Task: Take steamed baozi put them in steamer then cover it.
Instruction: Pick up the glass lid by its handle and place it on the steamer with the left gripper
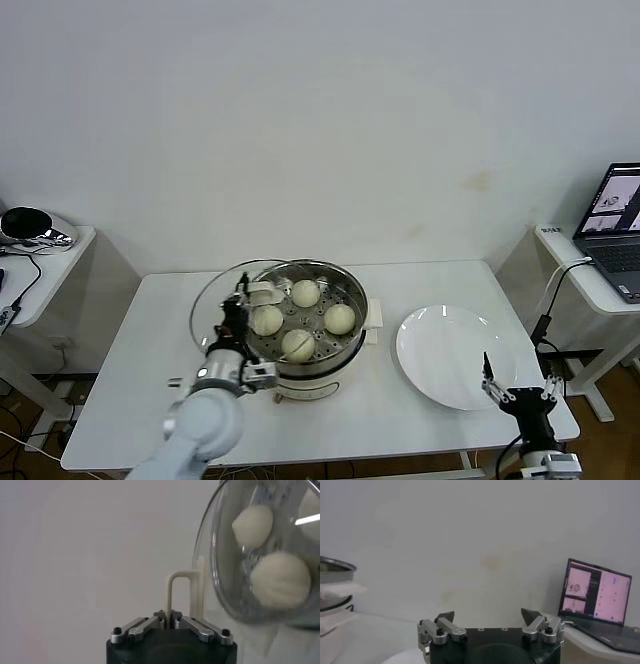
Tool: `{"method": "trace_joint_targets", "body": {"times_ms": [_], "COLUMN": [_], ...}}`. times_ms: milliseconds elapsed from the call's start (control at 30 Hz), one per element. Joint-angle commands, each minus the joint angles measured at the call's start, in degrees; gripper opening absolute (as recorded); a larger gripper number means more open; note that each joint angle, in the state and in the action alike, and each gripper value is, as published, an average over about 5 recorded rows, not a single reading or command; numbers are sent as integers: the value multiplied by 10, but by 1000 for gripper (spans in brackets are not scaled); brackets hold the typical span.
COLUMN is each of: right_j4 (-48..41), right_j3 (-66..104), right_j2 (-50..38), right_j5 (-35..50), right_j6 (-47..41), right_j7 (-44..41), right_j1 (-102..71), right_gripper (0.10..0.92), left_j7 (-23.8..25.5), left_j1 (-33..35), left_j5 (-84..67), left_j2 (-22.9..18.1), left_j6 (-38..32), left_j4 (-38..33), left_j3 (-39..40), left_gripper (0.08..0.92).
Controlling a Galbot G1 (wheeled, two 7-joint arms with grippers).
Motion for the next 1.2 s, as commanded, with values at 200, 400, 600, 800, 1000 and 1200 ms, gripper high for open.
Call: {"method": "trace_joint_targets", "body": {"times_ms": [200, 400, 600, 800, 1000, 1200], "right_j4": [-5, -6, -9, -10, -12, -14], "right_j3": [-6, -6, -6, -5, -5, -5], "right_j2": [6, 5, 3, 2, 1, 0], "right_j5": [-19, -19, -18, -18, -18, -18], "right_j6": [4, 5, 6, 8, 9, 10], "right_j7": [1, 1, 0, 0, -1, -1], "right_j1": [-4, -5, -5, -6, -6, -6], "right_gripper": [823, 823, 823, 823, 823, 823], "left_j7": [29, 25, 20, 13, 12, 12], "left_j1": [-72, -70, -62, -64, -63, -54], "left_j5": [82, 90, 93, 96, 95, 95], "left_j2": [-89, -99, -103, -108, -111, -115], "left_j6": [13, 7, 2, -4, -5, -7], "left_j4": [69, 81, 90, 101, 104, 98], "left_j3": [84, 89, 87, 81, 81, 82], "left_gripper": [142, 142, 142, 142, 142, 142]}}
